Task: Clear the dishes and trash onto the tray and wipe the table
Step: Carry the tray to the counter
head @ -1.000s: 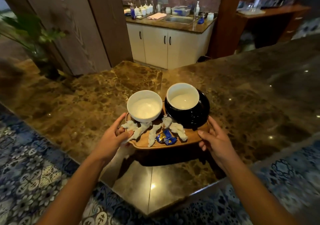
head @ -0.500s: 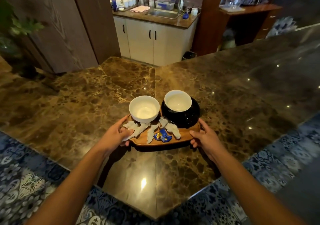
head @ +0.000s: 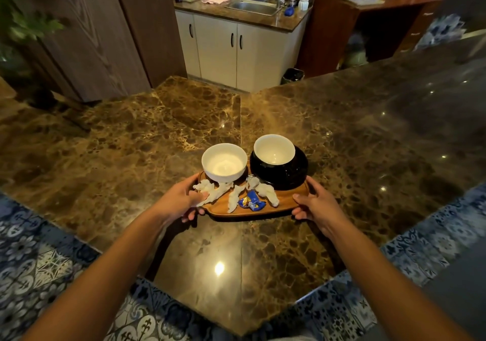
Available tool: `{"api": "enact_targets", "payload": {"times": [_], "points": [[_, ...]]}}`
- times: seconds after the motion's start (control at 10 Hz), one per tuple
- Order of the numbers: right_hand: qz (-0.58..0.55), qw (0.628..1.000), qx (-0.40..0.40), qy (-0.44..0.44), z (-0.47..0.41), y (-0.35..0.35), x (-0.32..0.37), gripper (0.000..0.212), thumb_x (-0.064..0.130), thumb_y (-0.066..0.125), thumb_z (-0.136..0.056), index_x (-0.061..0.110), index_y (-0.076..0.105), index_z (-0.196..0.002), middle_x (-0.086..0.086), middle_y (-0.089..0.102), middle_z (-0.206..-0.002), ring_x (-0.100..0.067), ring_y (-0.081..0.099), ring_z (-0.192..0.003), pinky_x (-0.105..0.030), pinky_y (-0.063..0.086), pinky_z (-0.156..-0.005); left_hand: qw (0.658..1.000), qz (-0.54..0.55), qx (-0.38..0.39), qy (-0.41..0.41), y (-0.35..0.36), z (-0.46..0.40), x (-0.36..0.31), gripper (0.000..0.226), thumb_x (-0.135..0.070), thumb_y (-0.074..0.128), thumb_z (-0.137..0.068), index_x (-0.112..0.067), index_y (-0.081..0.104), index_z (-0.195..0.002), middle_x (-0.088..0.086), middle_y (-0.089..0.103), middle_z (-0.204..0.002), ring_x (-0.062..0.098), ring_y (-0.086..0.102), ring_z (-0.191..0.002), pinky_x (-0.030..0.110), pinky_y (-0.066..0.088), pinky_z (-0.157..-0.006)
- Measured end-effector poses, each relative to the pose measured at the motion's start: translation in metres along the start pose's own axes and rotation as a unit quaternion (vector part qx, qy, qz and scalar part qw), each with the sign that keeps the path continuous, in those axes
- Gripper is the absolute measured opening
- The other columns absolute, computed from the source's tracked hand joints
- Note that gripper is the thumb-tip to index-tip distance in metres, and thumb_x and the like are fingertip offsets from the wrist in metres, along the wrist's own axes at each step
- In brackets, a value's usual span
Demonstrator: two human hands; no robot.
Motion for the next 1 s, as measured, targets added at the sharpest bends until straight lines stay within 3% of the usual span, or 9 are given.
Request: {"api": "enact_targets", "payload": {"times": [0.1,0.2,0.4,0.8,0.9,1.0], "points": [[0.017,1.000,0.002,0.006,-0.001,0.000,0.002,0.079,0.002,0.066,-0.095,0.030,0.028,-0.159,-0.017,0.075,-0.096,-0.019,0.069,-0.058,-0.029,0.060,-0.053,1.000,-0.021,0.011,-0.009,-0.004,-0.005,0.003,0.063,-0.012,0.059,-0.106,-0.030,0.034,-0.160,0.014,0.068,-0.069,0.013,0.046,-0.042,0.023,0.034,-0.038],[0.069,0.998,-0.003,-0.002,0.003,0.000,0.004,0.077,0.008,0.066,-0.097,0.032,0.027,-0.159,-0.015,0.074,-0.076,-0.016,0.062,-0.052,-0.028,0.053,-0.046,0.999,-0.032,0.015,-0.016,-0.007,-0.008,0.004,0.068,-0.015,0.061,-0.105,-0.034,0.028,-0.162,0.016,0.070,-0.074,0.012,0.044,-0.044,0.023,0.034,-0.041],[0.135,0.990,-0.032,-0.013,0.008,0.001,0.003,0.078,0.012,0.067,-0.097,0.031,0.025,-0.160,-0.009,0.067,-0.062,-0.012,0.050,-0.043,-0.026,0.037,-0.037,0.997,-0.074,0.028,-0.018,-0.013,-0.014,0.003,0.073,-0.014,0.064,-0.103,-0.037,0.027,-0.162,0.011,0.062,-0.063,0.013,0.040,-0.042,0.023,0.030,-0.040],[0.139,0.988,-0.060,-0.011,0.014,0.001,0.002,0.078,0.012,0.068,-0.096,0.029,0.026,-0.159,-0.008,0.067,-0.064,-0.011,0.050,-0.043,-0.025,0.038,-0.036,0.999,-0.022,-0.002,-0.038,-0.015,-0.014,0.007,0.073,-0.011,0.069,-0.099,-0.033,0.035,-0.160,0.013,0.070,-0.068,0.016,0.062,-0.048,0.026,0.051,-0.044],[0.116,0.992,-0.048,-0.007,0.011,-0.002,0.001,0.078,0.009,0.070,-0.093,0.026,0.030,-0.158,-0.009,0.069,-0.067,-0.012,0.053,-0.044,-0.025,0.041,-0.037,0.998,-0.045,-0.006,-0.042,-0.017,-0.006,0.004,0.076,-0.017,0.075,-0.096,-0.029,0.037,-0.160,0.014,0.075,-0.081,0.018,0.068,-0.054,0.028,0.055,-0.049],[0.122,0.989,-0.080,-0.040,0.026,-0.003,0.005,0.068,0.011,0.072,-0.091,0.023,0.043,-0.151,-0.009,0.073,-0.079,-0.016,0.062,-0.055,-0.029,0.051,-0.047,0.994,-0.081,-0.064,-0.026,-0.026,0.013,0.009,0.076,-0.023,0.079,-0.092,-0.024,0.040,-0.157,0.013,0.076,-0.090,0.019,0.070,-0.062,0.028,0.056,-0.053]]}}
Point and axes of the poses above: each hand's wrist, its own z-axis away from the middle knuckle, its own y-axis out of the palm, x = y × z, the point moved 4 cm from there along -z, towards the middle knuckle
